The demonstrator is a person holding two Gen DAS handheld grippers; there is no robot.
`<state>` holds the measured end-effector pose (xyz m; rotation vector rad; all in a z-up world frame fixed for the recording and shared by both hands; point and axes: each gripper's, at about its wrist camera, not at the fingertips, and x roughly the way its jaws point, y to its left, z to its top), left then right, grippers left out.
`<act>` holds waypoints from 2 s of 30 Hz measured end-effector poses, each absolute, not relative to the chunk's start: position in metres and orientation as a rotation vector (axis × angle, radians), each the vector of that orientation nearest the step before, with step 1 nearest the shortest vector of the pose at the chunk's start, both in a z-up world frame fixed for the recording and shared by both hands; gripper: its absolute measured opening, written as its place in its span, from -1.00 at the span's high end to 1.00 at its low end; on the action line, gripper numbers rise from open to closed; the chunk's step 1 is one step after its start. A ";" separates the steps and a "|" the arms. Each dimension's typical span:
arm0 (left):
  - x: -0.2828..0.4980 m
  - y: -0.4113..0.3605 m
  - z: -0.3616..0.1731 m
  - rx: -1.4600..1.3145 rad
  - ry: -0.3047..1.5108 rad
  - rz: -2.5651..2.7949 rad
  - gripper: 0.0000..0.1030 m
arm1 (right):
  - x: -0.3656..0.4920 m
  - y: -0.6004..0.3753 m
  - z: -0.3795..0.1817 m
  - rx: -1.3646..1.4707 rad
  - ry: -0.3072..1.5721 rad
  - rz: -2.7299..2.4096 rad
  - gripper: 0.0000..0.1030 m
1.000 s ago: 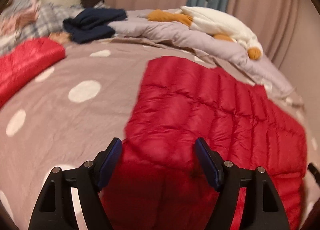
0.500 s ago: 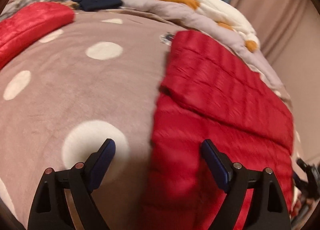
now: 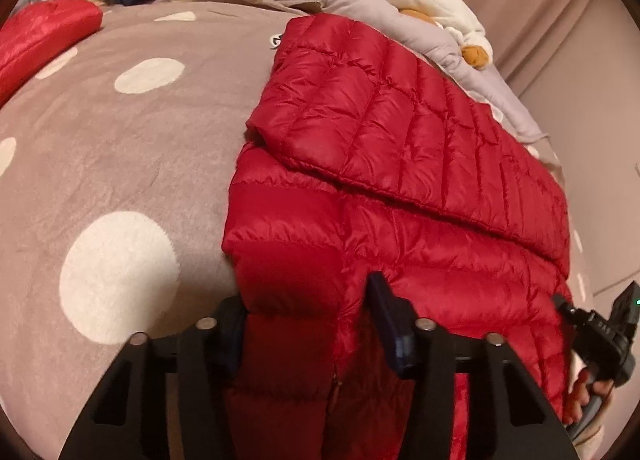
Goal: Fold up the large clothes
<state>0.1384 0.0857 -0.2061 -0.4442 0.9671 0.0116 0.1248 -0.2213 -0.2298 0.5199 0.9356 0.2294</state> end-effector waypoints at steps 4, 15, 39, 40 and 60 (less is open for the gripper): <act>0.156 0.086 -0.209 -0.435 0.949 0.037 0.23 | 0.141 -0.219 -0.231 0.521 0.939 0.222 0.64; 0.234 0.085 -0.214 -0.367 0.928 0.132 0.26 | 0.225 -0.226 -0.238 0.566 0.953 0.253 0.67; 0.081 0.142 -0.207 -0.644 0.818 0.257 -0.01 | 0.082 -0.288 -0.216 0.602 0.815 0.132 -0.27; 0.074 0.143 -0.208 -0.673 0.812 0.249 -0.04 | 0.070 -0.285 -0.217 0.604 0.808 0.135 -0.27; 0.022 0.094 -0.220 -0.824 0.757 0.002 -0.24 | -0.014 -0.215 -0.238 0.692 0.772 0.273 -0.52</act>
